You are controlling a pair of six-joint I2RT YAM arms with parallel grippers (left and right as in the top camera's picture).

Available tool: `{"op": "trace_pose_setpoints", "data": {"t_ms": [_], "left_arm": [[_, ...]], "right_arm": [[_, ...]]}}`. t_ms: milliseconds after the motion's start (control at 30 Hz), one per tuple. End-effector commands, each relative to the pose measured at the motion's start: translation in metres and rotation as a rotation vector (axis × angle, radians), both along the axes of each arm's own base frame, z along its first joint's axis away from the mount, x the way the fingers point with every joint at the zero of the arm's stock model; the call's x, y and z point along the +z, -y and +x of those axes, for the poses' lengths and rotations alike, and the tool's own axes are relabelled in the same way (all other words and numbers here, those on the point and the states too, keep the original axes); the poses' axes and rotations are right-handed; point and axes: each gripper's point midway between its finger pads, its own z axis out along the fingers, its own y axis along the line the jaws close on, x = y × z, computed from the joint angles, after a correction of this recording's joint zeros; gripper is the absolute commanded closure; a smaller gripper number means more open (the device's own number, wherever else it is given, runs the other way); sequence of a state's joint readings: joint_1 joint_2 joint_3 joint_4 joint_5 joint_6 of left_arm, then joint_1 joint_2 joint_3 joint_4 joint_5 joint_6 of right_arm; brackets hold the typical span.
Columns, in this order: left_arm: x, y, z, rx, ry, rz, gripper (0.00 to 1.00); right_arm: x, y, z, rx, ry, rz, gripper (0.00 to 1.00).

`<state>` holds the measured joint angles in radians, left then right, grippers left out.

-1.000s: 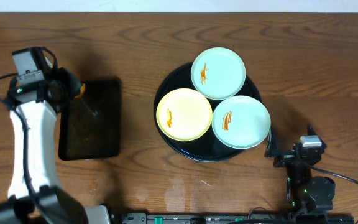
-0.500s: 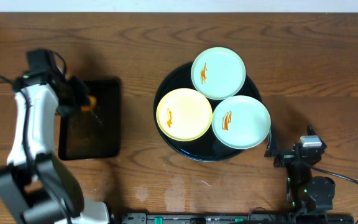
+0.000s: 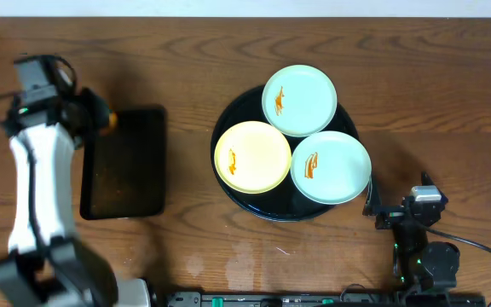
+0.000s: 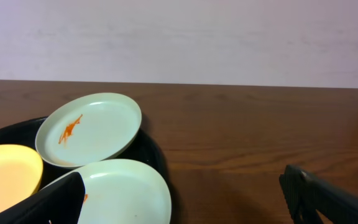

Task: Clean dirty plates on tray and stack at the side
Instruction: 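Lift the sponge with the left gripper off the black tray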

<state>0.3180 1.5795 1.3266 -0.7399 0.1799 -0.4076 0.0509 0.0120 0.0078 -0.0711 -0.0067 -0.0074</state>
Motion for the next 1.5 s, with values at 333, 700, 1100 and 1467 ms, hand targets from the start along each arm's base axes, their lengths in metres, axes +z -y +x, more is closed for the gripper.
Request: {"op": "trace_pose_setpoints", "data": {"t_ms": [333,700,1100,1467], "left_arm": [[0.006,-0.001,-0.004,0.044,-0.012,-0.02,0.92],[-0.078,0.001,-0.017,0.049,-0.253,0.004,0.93],[0.072,-0.001,-0.002,0.052,0.124,0.055,0.93],[-0.037,0.004,-0.021,0.06,-0.154,-0.012,0.93]], "right_arm": [[-0.001,0.003,0.0,-0.014,-0.001,0.014,0.01],[-0.001,0.003,0.0,-0.014,-0.001,0.014,0.01],[-0.001,0.003,0.0,-0.015,-0.001,0.013,0.01],[0.003,-0.009,-0.001,0.057,0.012,0.019,0.01]]}}
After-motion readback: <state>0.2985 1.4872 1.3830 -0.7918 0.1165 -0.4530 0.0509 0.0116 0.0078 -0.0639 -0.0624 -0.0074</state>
